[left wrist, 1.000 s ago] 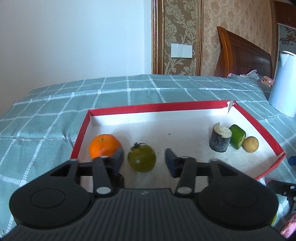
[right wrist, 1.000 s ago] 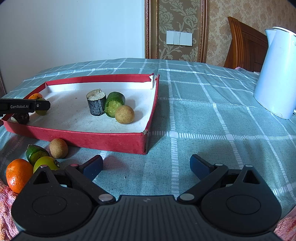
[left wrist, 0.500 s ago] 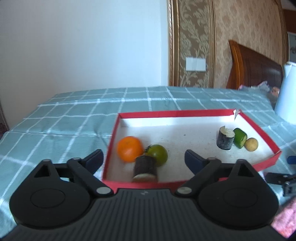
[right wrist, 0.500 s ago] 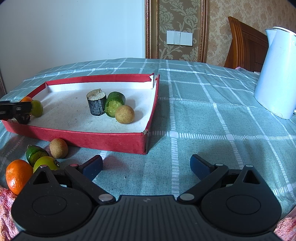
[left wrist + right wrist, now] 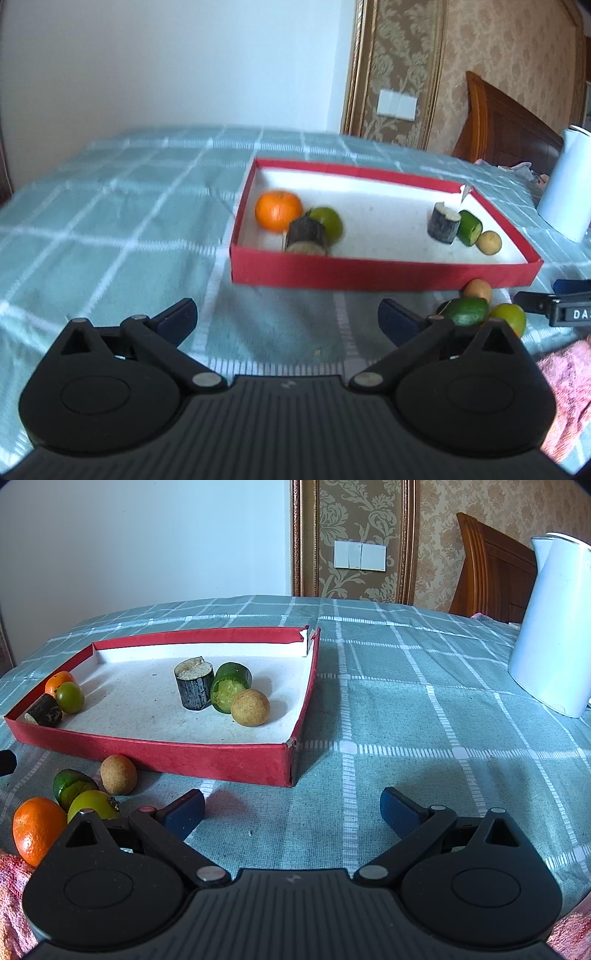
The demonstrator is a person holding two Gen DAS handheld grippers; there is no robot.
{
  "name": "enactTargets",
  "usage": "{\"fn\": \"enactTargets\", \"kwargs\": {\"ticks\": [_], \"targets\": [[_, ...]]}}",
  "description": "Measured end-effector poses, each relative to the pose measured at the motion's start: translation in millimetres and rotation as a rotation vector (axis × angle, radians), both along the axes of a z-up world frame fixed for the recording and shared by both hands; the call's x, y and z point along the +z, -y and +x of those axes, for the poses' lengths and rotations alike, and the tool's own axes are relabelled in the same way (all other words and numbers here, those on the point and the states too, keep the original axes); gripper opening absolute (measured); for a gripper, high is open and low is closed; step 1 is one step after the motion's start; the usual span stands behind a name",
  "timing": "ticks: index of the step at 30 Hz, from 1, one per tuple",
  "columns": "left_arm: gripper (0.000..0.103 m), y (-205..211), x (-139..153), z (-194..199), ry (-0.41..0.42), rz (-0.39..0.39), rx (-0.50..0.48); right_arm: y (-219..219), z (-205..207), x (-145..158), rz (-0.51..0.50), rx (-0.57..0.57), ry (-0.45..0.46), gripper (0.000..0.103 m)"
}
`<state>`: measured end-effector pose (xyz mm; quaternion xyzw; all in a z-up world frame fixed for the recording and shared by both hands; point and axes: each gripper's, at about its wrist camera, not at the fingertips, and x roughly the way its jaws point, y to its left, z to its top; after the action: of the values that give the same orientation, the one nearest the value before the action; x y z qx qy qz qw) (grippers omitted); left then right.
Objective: Organize fruits
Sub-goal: 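Move the right tool onto another green tomato and close it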
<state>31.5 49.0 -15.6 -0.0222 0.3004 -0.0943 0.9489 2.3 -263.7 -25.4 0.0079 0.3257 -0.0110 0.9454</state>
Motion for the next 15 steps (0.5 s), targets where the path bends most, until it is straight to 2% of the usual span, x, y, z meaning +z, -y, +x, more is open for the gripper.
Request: {"fn": "enactTargets", "kwargs": {"ticks": [4, 10, 15], "targets": [[0.103, -5.1, -2.6, 3.0, -0.024, -0.028, 0.013, 2.7, -7.6, 2.7, 0.014, 0.000, 0.043, 0.102], [0.103, 2.6, -3.2, 5.3, -0.034, 0.026, 0.013, 3.3, -27.2, 14.9, 0.125, 0.092, 0.110, 0.102], [0.103, -3.9, -3.2, 4.1, -0.027, -0.016, 0.011, -20.1, -38.5, 20.0, 0.075, 0.204, 0.137, 0.102]]}}
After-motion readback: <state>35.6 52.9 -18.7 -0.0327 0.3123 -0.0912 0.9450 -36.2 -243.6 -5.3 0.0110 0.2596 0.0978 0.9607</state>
